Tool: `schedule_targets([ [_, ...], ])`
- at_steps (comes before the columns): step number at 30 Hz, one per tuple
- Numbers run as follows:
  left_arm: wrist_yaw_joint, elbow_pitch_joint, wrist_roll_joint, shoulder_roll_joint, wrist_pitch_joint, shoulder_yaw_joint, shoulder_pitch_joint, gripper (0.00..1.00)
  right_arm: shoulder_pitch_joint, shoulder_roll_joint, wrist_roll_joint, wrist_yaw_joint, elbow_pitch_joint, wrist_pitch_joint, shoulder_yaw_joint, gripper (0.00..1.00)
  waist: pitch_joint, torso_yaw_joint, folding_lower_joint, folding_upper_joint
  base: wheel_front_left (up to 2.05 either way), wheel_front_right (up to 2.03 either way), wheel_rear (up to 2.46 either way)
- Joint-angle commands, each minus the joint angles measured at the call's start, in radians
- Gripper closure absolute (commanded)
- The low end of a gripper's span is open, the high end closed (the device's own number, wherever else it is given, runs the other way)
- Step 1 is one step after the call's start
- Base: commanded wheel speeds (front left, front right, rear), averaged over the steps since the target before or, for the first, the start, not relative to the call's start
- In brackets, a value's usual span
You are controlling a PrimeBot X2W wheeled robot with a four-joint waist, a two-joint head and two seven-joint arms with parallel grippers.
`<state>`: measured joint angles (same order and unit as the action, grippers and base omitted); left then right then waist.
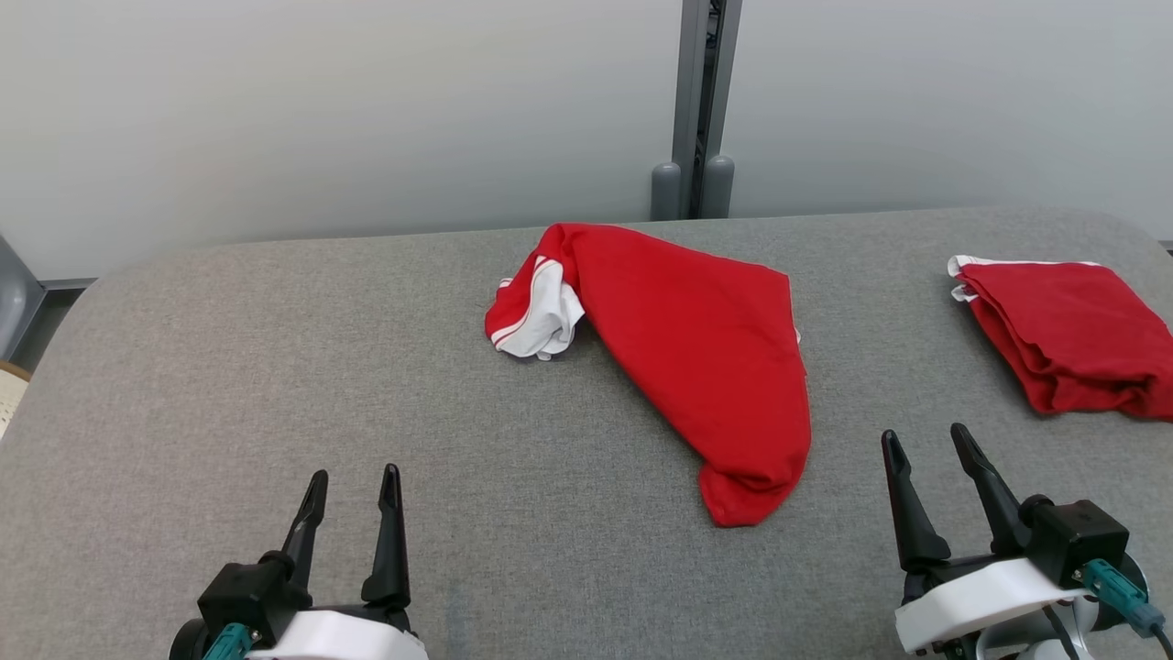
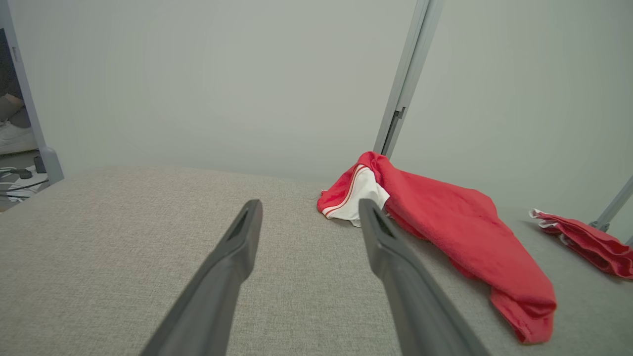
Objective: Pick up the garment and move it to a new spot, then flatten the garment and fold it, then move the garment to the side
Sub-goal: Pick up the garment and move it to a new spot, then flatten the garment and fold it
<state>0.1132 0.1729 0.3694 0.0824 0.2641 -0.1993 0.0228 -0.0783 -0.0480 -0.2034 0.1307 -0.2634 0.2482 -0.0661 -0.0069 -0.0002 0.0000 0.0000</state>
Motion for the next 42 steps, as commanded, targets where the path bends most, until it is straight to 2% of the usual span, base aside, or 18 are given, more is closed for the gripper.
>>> schedule_targets([
  [1,-0.005,0.002,-0.008,0.002,0.0,0.006,0.002,0.0,-0.01,-0.005,-0.004,0.0,-0.002,0.008,0.003,0.0,0.001,-0.001,0.0,0.0,0.0,0.0,0.0],
  [15,-0.014,0.01,-0.016,-0.005,0.0,0.004,-0.001,0.0,-0.009,-0.005,0.005,0.0,-0.005,0.008,0.012,0.0,0.007,0.013,0.0,0.0,0.0,0.0,0.0],
  [23,-0.019,0.014,-0.018,-0.009,0.0,0.0,-0.016,0.0,-0.015,-0.005,0.025,0.0,-0.045,-0.058,-0.025,0.0,0.031,0.044,0.0,0.0,0.0,0.0,0.0],
  [31,-0.026,0.02,-0.018,-0.015,0.0,-0.012,-0.04,0.0,-0.065,-0.005,-0.001,0.0,-0.229,-0.104,-0.05,0.0,0.075,0.103,0.0,0.0,0.0,0.0,0.0],
  [42,-0.033,0.032,-0.021,-0.023,0.0,-0.02,-0.059,0.0,-0.202,-0.005,-0.027,0.0,-0.509,-0.061,-0.053,0.0,0.112,0.179,0.0,0.0,0.0,0.0,0.0],
])
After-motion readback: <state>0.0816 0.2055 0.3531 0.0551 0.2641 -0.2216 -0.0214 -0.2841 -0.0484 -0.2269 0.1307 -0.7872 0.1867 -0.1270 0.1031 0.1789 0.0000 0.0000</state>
